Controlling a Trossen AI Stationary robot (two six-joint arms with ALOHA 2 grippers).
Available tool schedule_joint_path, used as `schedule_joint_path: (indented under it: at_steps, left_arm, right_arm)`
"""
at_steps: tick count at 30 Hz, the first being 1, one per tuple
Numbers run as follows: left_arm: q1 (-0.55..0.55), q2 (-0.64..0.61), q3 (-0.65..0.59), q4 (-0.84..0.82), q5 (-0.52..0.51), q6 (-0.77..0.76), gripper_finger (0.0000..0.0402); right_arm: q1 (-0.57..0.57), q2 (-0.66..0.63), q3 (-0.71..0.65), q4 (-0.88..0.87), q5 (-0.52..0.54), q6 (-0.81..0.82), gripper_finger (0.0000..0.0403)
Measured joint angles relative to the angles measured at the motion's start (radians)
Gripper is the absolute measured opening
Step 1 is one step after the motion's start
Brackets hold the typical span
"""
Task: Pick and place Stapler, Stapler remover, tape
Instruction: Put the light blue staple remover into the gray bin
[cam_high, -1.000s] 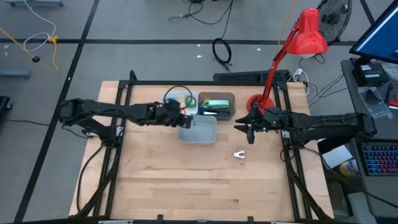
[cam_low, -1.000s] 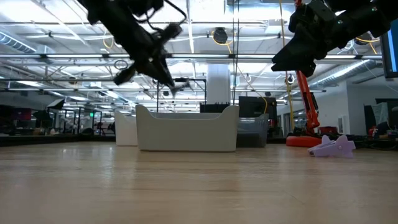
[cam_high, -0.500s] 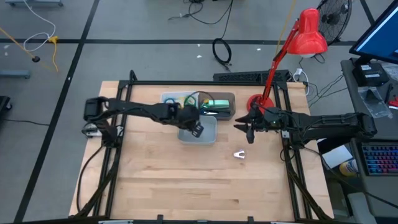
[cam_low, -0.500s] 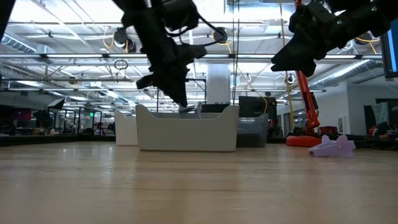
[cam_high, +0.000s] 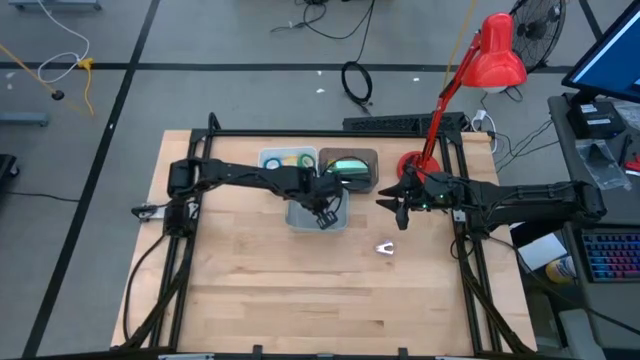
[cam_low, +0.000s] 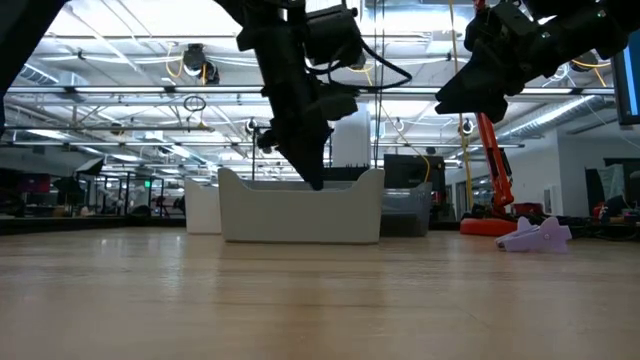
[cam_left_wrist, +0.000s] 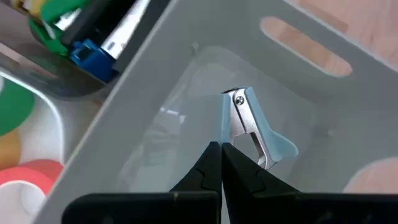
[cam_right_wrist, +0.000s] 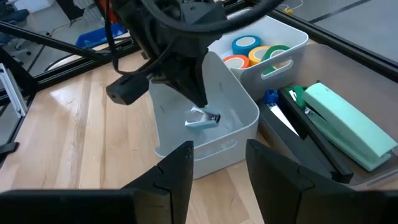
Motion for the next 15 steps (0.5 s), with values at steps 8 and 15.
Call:
schedule_joint_path:
  at_steps: [8,15]
  left_arm:
    - [-0.009,0.016,0.002,-0.014,-0.021,0.002,0.0000]
    - [0.006,0.028,0.002,-0.020,-0.016,0.026,0.0003]
  right_arm:
    - [0.000,0.000,0.000,0.000,-0.002,0.000,0.0139]
    - [0.000,0.000,0.000,0.000,-0.003,0.000,0.0139]
